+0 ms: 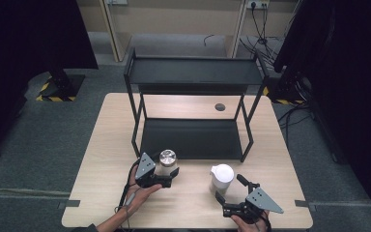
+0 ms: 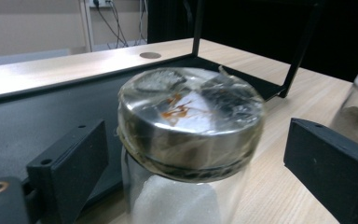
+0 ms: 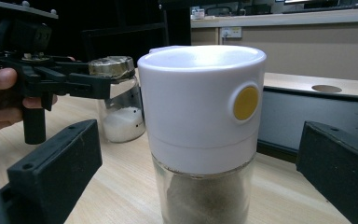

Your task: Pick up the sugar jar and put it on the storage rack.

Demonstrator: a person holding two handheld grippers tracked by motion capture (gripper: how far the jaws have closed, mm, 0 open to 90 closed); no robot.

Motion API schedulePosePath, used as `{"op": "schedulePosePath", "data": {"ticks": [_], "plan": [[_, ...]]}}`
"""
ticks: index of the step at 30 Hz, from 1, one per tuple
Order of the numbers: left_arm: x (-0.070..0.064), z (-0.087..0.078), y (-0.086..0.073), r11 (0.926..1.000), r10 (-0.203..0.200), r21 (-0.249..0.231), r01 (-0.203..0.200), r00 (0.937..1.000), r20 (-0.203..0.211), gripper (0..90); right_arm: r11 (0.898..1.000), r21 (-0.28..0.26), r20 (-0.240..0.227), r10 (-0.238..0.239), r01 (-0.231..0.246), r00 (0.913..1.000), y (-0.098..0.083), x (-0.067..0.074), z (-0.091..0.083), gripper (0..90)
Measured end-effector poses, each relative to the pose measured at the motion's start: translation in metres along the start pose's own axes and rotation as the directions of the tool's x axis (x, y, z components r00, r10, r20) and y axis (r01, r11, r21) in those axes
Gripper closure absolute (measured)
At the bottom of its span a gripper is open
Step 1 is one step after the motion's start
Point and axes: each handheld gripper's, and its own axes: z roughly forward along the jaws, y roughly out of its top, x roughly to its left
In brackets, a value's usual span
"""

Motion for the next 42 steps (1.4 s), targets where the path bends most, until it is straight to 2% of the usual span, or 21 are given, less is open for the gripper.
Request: {"op": "schedulePosePath", "data": {"ticks": [8,12,17,19,31,37,42], "plan": [[0.003,0.007,-0.001,0.9998,-0.002,0.021,0.003,0.9999,-0.01,12.0,1.0,-0.001,-0.001,0.0,0.0,1.0,0.0,0.0,0.0,0.4],[0.003,0.009,0.0,0.9997,0.011,0.023,-0.011,0.9999,-0.012,16.9,1.0,-0.001,-0.001,0.0,0.0,1.0,0.0,0.0,0.0,0.4],[0.004,0.01,-0.001,0.9994,0.017,0.029,-0.016,0.9998,-0.007,27.9,1.0,-0.001,-0.001,0.001,-0.001,1.0,0.0,0.0,-0.001,0.4],[0.003,0.01,-0.001,0.9991,0.034,0.026,-0.034,0.9994,-0.005,30.0,1.0,-0.001,-0.001,0.0,0.0,1.0,0.0,0.0,-0.001,0.4],[0.002,0.009,0.002,0.9992,0.034,0.02,-0.033,0.9992,-0.02,31.0,1.0,-0.004,-0.001,-0.002,0.002,1.0,0.0,0.0,-0.001,0.4],[0.004,0.004,0.01,0.9995,0.03,0.004,-0.03,0.9994,-0.015,31.0,1.0,-0.004,-0.001,-0.003,0.003,1.0,0.0,0.0,-0.001,0.4],[0.007,-0.001,0.02,0.9999,0.004,-0.011,-0.004,1.0,-0.003,31.0,1.0,-0.005,0.0,-0.004,0.004,1.0,0.0,0.0,-0.001,0.4]]}}
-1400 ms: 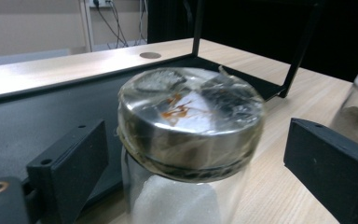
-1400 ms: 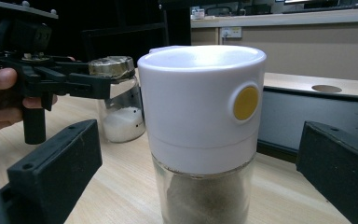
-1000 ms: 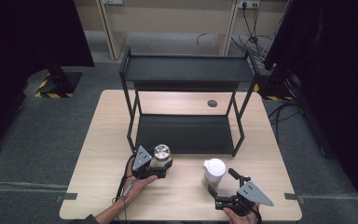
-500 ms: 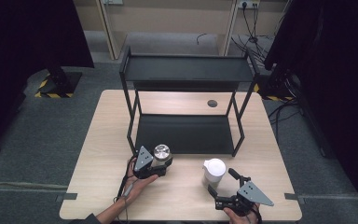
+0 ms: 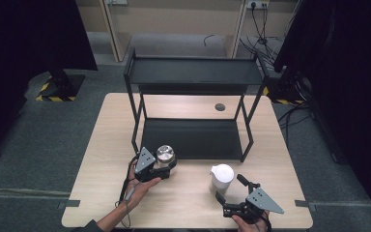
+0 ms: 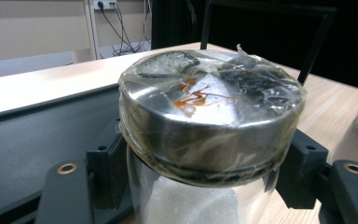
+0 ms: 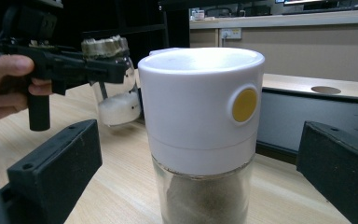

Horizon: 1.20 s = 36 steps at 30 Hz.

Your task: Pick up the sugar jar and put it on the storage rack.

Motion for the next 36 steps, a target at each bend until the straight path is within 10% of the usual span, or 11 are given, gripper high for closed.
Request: {"op": "schedulePosePath", "data": {"ticks": [36], "plan": [[0.015,-0.022,0.089,0.9999,0.008,-0.01,-0.007,0.9956,0.093,31.1,1.0,-0.004,0.009,0.01,-0.01,0.9999,-0.001,0.0,-0.001,0.4]]}}
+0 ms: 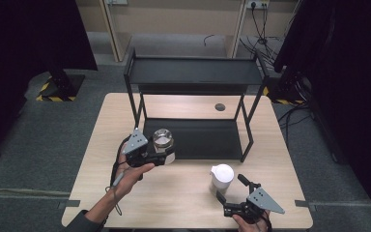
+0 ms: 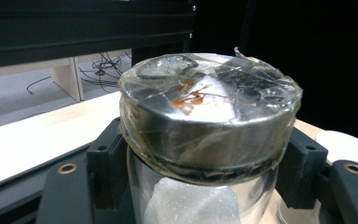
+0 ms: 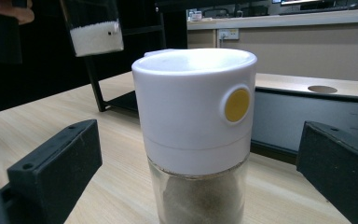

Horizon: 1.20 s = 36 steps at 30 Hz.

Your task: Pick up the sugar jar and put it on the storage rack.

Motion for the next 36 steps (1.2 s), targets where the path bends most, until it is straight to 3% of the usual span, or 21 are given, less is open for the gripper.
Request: {"op": "schedulePosePath", "data": {"ticks": [15,31,36], "plan": [[0.012,-0.009,0.062,1.0,0.007,-0.001,-0.007,0.9992,0.04,31.1,1.0,0.004,-0.001,0.002,-0.002,1.0,0.001,0.0,0.0,0.4],[0.019,-0.013,0.127,0.9997,0.026,0.002,-0.026,0.9993,0.027,31.1,1.0,0.003,-0.002,0.004,-0.004,1.0,0.0,0.0,0.0,0.4],[0.022,-0.011,0.143,0.9999,0.008,0.01,-0.009,0.9995,0.03,31.1,1.0,0.004,-0.002,0.004,-0.004,1.0,0.0,0.0,0.0,0.4]]}}
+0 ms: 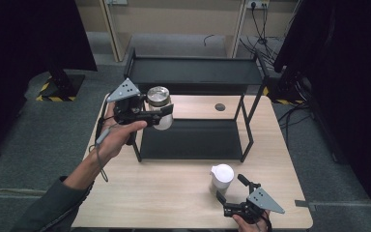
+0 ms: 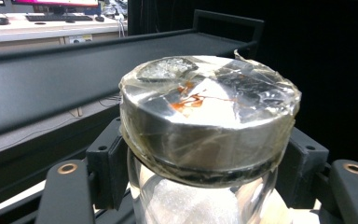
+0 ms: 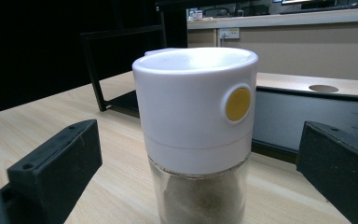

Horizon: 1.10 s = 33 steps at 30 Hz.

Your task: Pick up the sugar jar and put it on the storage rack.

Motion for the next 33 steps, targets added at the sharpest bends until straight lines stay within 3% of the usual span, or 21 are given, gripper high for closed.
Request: {"op": "schedulePosePath", "data": {"ticks": [15,24,27,28,33], "plan": [[0.006,0.0,0.053,0.9998,-0.009,0.016,0.01,0.9993,-0.036,31.2,1.0,0.0,0.0,-0.001,0.001,1.0,0.0,0.0,0.0,0.4],[0.008,0.008,0.073,0.9999,-0.009,0.011,0.01,0.9962,-0.086,31.1,1.0,-0.001,-0.002,0.003,-0.003,1.0,0.0,-0.001,0.0,0.4],[0.01,0.015,0.079,0.9998,0.015,0.013,-0.014,0.995,-0.099,31.1,1.0,-0.001,-0.002,0.004,-0.004,1.0,0.0,-0.001,0.0,0.4],[0.008,0.016,0.082,0.9998,-0.002,0.02,0.005,0.9932,-0.116,31.1,1.0,-0.001,-0.002,0.005,-0.005,1.0,0.0,-0.001,0.0,0.4],[0.009,0.026,0.091,0.9997,-0.01,0.018,0.013,0.9877,-0.156,31.1,1.0,-0.003,-0.001,0.005,-0.005,1.0,-0.001,-0.002,0.0,0.4]]}}
